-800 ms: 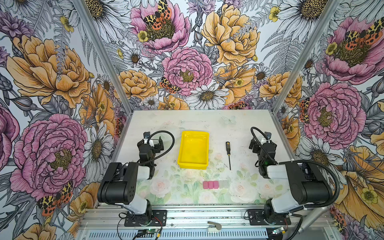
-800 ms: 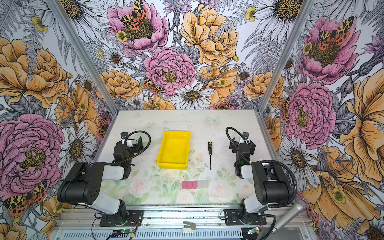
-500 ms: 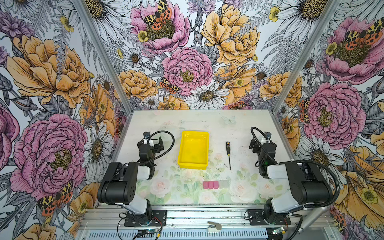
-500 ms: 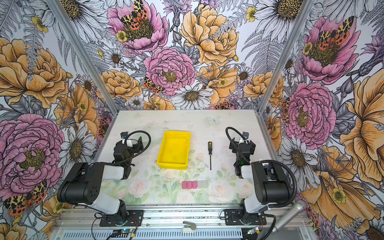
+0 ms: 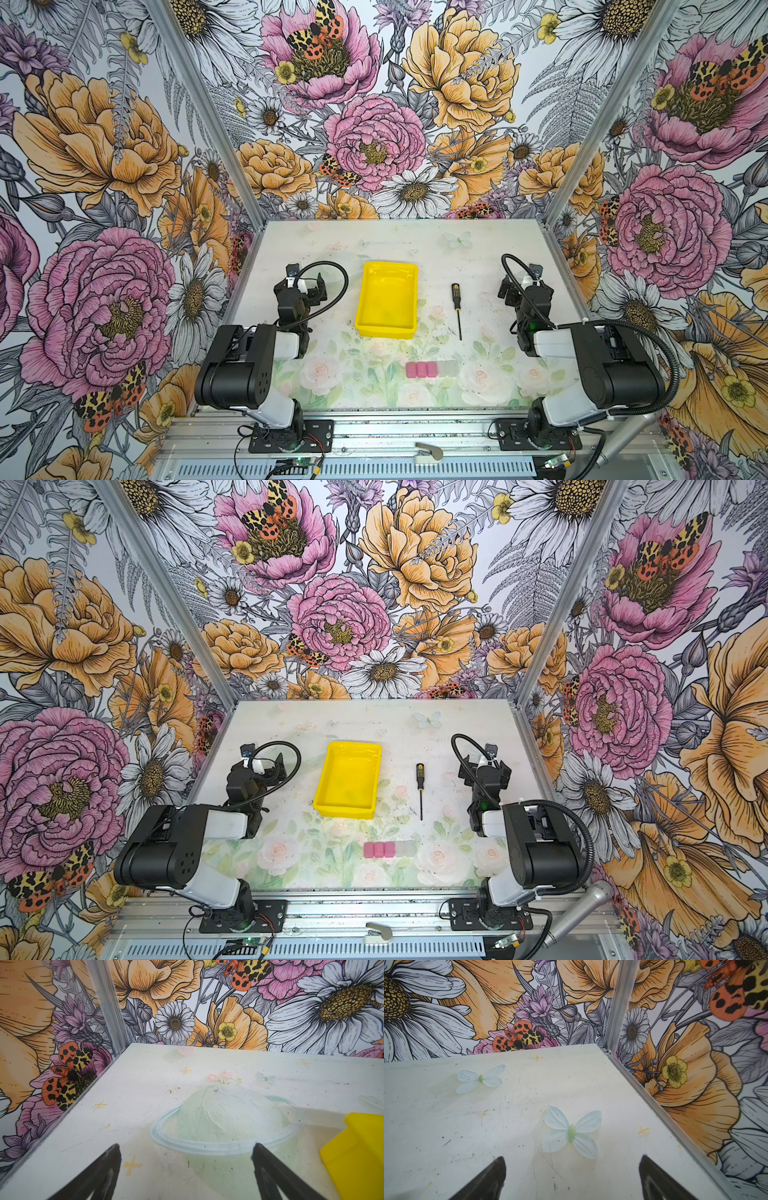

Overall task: Put the screwdriver in the bin
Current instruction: Pick up the screwdriver from the center of the table.

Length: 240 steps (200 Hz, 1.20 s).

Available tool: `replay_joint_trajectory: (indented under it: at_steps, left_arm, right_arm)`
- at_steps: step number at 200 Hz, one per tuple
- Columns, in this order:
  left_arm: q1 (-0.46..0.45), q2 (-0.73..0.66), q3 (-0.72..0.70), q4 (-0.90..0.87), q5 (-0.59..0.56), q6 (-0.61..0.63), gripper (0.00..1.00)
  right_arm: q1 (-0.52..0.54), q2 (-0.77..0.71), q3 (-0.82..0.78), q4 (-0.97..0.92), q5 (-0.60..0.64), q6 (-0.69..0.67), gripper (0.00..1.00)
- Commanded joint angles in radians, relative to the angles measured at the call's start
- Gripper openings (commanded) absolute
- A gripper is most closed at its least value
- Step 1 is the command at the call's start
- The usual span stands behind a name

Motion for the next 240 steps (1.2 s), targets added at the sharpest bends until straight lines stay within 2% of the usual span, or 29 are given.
replay_joint_trajectory:
  at_steps: [1, 105, 144, 161, 178, 210, 240]
  left_arm:
    - [0.014, 0.001, 0.017, -0.007, 0.033, -0.011, 0.99]
    - [0.016, 0.0, 0.017, -0.01, 0.038, -0.015, 0.99]
    - [0.058, -0.046, 0.021, -0.055, 0.077, -0.055, 0.99]
    - [0.068, -0.097, 0.049, -0.153, 0.074, -0.064, 0.99]
    - [0.069, -0.151, 0.1, -0.319, 0.064, -0.068, 0.98]
    - [0.056, -0.254, 0.108, -0.467, 0.035, -0.081, 0.99]
    - [0.022, -0.349, 0.155, -0.652, 0.036, -0.128, 0.99]
  right_arm:
    - [-0.003, 0.001, -0.001, 0.036, 0.002, 0.001, 1.0]
    - [-0.004, 0.0, -0.001, 0.033, 0.004, 0.001, 1.0]
    - [-0.001, -0.032, -0.005, 0.018, -0.001, -0.003, 1.0]
    - [-0.001, -0.063, -0.021, 0.02, -0.01, -0.008, 1.0]
    - [-0.001, -0.119, -0.006, -0.068, 0.006, -0.002, 0.99]
    - [0.005, -0.231, 0.004, -0.176, 0.008, 0.001, 1.0]
    - [0.023, -0.338, 0.078, -0.446, 0.053, 0.049, 0.99]
